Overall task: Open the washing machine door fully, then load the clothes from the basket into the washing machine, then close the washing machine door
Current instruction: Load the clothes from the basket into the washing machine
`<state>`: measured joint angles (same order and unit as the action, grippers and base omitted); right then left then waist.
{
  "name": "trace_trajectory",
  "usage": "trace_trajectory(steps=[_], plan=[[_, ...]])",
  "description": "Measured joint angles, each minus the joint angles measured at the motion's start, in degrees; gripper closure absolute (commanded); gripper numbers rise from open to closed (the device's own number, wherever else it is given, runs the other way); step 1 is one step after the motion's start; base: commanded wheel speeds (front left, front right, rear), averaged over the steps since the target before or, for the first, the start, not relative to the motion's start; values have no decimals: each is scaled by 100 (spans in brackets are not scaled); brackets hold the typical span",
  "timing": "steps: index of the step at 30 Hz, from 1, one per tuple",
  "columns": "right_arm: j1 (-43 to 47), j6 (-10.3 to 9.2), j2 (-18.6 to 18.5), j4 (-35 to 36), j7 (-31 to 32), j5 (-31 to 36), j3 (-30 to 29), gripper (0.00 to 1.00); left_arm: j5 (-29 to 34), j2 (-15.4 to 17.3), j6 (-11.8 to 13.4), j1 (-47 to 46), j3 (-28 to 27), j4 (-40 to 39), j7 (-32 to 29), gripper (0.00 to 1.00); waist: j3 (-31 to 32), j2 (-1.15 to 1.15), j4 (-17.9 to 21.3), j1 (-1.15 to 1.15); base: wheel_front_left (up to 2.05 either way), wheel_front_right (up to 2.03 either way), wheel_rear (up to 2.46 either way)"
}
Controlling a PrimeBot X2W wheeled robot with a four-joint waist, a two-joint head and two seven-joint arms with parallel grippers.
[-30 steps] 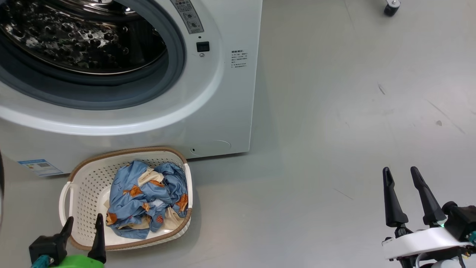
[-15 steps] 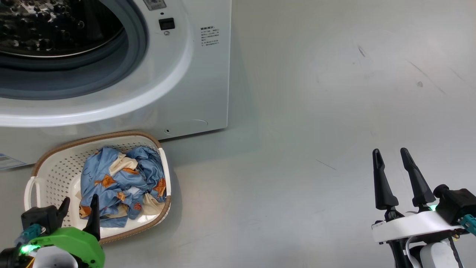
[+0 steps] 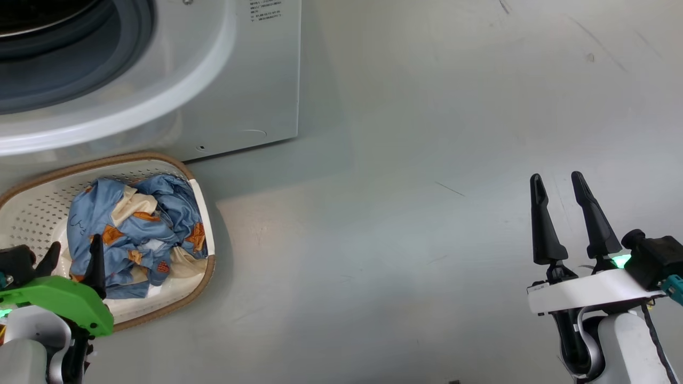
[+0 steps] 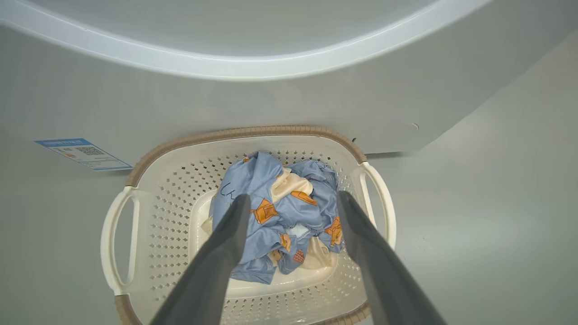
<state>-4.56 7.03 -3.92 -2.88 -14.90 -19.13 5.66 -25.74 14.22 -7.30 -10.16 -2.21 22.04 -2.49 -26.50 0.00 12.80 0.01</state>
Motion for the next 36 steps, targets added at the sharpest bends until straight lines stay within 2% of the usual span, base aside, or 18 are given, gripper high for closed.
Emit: trace_trajectory(steps=[17,24,36], plan=[[-485,0,12,-1,0,0,54,0,-465,267,0,-676,34,742,-513,0,-792,0,187,0,0,0,0],[-591,0,5,2,0,1,79,0,-470,477,0,-946,45,918,-703,0,-1005,0,225,0,0,0,0],[-838,0,-1,67,0,1,96,0,-471,616,0,-1469,7,1255,-890,0,-1533,0,268,0,0,0,0]])
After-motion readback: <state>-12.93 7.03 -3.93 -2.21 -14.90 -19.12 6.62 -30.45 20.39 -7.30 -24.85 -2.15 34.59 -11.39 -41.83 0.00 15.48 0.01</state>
